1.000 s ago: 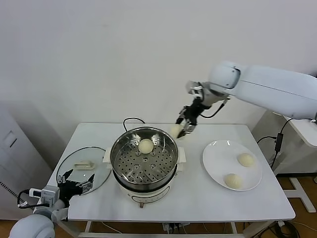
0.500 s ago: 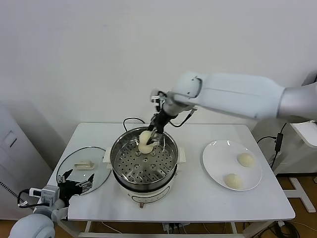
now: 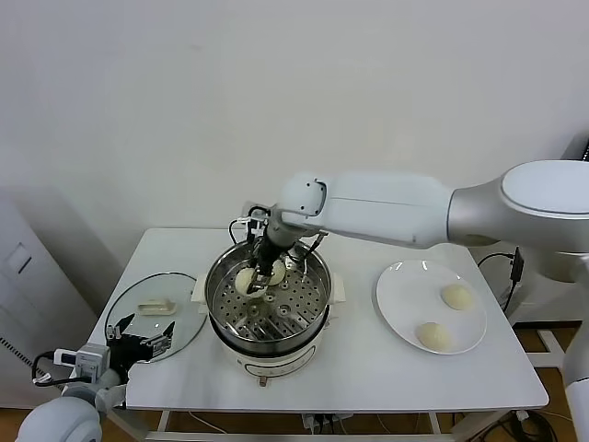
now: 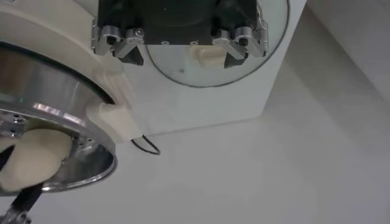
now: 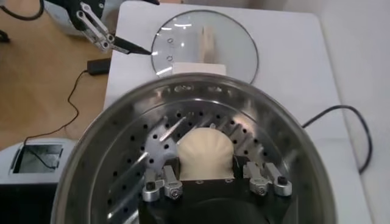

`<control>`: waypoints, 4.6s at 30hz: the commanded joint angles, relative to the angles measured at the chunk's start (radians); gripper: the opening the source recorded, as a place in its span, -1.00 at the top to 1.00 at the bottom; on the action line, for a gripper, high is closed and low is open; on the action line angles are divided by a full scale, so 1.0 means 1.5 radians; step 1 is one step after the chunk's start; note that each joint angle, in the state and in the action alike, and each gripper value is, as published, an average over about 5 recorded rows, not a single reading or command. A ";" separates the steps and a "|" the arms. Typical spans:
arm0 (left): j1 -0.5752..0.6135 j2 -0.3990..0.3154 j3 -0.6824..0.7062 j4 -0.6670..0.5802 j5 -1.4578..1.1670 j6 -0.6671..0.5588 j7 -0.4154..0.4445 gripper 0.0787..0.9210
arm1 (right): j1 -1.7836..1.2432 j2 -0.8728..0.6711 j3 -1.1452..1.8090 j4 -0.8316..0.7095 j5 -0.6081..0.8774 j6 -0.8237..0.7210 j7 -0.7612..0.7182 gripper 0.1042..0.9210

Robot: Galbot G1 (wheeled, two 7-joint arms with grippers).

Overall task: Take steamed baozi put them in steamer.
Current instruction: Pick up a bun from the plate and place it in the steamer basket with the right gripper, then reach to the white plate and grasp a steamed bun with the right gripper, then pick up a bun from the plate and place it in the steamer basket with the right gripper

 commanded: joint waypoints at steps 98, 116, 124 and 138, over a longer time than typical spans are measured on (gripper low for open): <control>0.016 -0.003 -0.006 -0.002 0.000 -0.004 0.000 -0.77 | -0.302 -0.416 0.192 -0.171 -0.603 0.320 -0.350 -0.48; 0.013 -0.002 -0.006 -0.013 0.000 0.001 -0.005 -0.77 | -0.166 -0.454 0.125 -0.125 -0.541 0.315 -0.383 -0.12; 0.004 0.001 0.000 -0.014 0.000 0.006 -0.008 -0.77 | -0.013 -0.421 0.126 -0.053 -0.526 0.384 -0.405 -0.12; 0.002 0.002 0.002 -0.012 0.000 0.005 -0.008 -0.77 | 0.031 -0.190 0.239 0.000 -0.558 0.637 -0.373 -0.14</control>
